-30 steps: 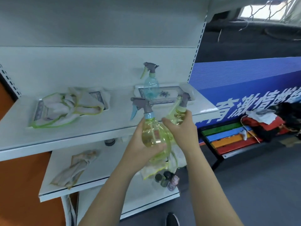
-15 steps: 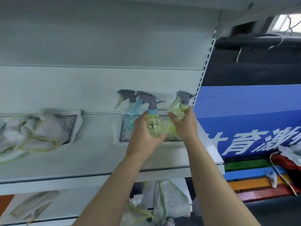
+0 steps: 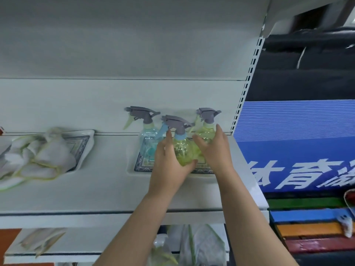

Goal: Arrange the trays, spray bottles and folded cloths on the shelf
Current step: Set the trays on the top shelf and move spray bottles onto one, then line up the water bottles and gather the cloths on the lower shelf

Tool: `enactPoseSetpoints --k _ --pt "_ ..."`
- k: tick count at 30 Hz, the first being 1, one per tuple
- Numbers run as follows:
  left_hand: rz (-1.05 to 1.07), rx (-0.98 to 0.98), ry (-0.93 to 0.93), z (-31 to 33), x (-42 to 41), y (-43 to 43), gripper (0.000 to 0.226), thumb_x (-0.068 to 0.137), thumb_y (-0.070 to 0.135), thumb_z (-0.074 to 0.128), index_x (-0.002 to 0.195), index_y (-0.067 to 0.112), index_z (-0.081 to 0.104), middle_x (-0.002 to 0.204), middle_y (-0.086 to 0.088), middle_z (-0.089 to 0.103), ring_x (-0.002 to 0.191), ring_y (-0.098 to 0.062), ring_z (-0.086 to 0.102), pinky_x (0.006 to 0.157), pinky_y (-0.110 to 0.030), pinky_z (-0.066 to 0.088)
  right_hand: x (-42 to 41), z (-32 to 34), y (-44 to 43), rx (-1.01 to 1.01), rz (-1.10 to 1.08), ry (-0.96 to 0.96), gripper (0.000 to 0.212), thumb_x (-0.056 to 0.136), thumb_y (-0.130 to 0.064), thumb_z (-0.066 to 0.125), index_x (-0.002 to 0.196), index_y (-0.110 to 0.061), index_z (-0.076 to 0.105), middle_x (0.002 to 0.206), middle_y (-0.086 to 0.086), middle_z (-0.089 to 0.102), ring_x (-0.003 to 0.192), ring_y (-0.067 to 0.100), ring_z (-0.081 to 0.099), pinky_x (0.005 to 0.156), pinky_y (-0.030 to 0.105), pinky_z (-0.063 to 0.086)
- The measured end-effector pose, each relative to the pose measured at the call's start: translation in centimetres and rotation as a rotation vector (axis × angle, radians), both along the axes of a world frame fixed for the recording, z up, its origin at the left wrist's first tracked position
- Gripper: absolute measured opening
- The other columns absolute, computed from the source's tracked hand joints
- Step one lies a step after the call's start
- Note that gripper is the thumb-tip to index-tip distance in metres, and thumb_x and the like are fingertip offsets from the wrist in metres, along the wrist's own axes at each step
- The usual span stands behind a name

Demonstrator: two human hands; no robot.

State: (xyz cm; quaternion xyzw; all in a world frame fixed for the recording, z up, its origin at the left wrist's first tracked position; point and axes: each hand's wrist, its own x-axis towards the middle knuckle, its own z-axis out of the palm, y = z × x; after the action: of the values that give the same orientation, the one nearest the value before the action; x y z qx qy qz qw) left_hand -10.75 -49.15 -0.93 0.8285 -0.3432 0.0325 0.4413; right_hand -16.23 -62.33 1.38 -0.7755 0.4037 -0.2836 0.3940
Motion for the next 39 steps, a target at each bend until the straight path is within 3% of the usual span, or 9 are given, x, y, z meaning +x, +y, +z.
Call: enactPoseSetpoints --k 6,14,18,21,23,25,32,36,39 --pt "0.027 -0.004 0.014 0.3 -0.9 2.7 0.098 0.081 0.048 0.072 0.156 0.022 0.013 0.149 -0.004 0.032 0.137 -0.015 0.034 0.097 -0.019 0.031 -2.5 0.5 2.7 0.009 -0.079 -0.060 0.083 0.089 -0.045 0.063 0.153 -0.015 0.018 0.155 0.007 0.027 0.144 0.018 0.021 0.109 0.029 0.025" --pt "-0.035 -0.013 0.014 -1.1 -0.9 10.1 0.072 0.090 0.038 0.066 0.151 0.017 0.034 0.148 -0.007 0.038 0.139 -0.017 0.035 0.104 -0.014 0.024 -3.1 -0.7 11.4 -0.061 -0.150 -0.158 0.053 0.094 -0.025 0.059 0.143 -0.017 0.041 0.141 0.003 0.043 0.123 0.012 0.044 0.088 0.014 0.028" --pt "-0.097 -0.041 0.059 -1.6 0.2 15.5 0.061 0.091 0.029 0.066 0.146 0.016 0.044 0.136 -0.003 0.045 0.128 -0.011 0.042 0.096 0.002 0.019 -2.1 -1.5 17.6 -0.042 -0.142 -0.165 0.046 0.095 -0.025 0.057 0.139 -0.020 0.045 0.137 -0.001 0.044 0.111 0.006 0.043 0.083 0.009 0.028" --pt "-0.134 -0.076 0.119 -2.0 1.3 20.3 0.057 0.091 0.024 0.067 0.144 0.016 0.047 0.128 0.000 0.047 0.118 -0.013 0.048 0.102 -0.012 0.032 -1.4 -1.8 22.5 -0.033 -0.153 -0.151 0.044 0.095 -0.024 0.055 0.138 -0.020 0.046 0.135 -0.001 0.047 0.121 0.012 0.047 0.093 0.019 0.035" --pt "-0.150 -0.104 0.126 -2.8 2.4 24.2 0.054 0.090 0.019 0.067 0.141 0.014 0.051 0.123 0.001 0.048 0.115 -0.015 0.051 0.105 -0.026 0.039 -0.3 -2.3 26.5 -0.045 -0.160 -0.146 0.042 0.094 -0.022 0.055 0.135 -0.019 0.050 0.130 0.000 0.050 0.116 0.010 0.048 0.094 0.023 0.039" --pt "-0.148 -0.122 0.131 -3.7 3.3 27.7 0.049 0.091 0.016 0.065 0.139 0.015 0.053 0.121 -0.001 0.050 0.114 -0.015 0.054 0.104 -0.028 0.041 0.6 -2.9 30.0 -0.061 -0.155 -0.159 0.038 0.092 -0.020 0.057 0.130 -0.018 0.055 0.124 0.000 0.053 0.108 0.009 0.051 0.090 0.023 0.042" --pt "-0.032 -0.151 0.267 -6.9 5.6 38.1 0.014 0.091 0.016 0.062 0.102 0.025 0.063 0.103 0.003 0.057 0.089 -0.008 0.059 0.081 -0.023 0.049 4.2 -6.0 41.3 -0.045 -0.019 -0.093 0.018 0.086 -0.014 0.061 0.102 -0.018 0.068 0.095 -0.004 0.063 0.082 0.009 0.055 0.073 0.011 0.038" --pt "0.059 -0.090 0.323 -9.2 7.0 41.9 0.010 0.088 0.014 0.064 0.089 0.023 0.059 0.093 0.003 0.059 0.082 -0.006 0.059 0.069 -0.009 0.041 5.8 -9.0 44.9 0.062 0.084 0.007 0.020 0.088 -0.016 0.057 0.105 -0.019 0.066 0.090 -0.006 0.063 0.077 0.009 0.056 0.073 0.016 0.042" --pt "0.134 -0.014 0.368 -11.6 8.6 43.7 0.007 0.086 0.016 0.064 0.087 0.020 0.059 0.087 0.002 0.062 0.077 -0.009 0.058 0.064 -0.012 0.039 6.7 -11.8 45.8 0.109 0.181 0.113 0.020 0.090 -0.015 0.055 0.108 -0.018 0.064 0.088 -0.007 0.061 0.071 0.002 0.052 0.063 0.004 0.037"
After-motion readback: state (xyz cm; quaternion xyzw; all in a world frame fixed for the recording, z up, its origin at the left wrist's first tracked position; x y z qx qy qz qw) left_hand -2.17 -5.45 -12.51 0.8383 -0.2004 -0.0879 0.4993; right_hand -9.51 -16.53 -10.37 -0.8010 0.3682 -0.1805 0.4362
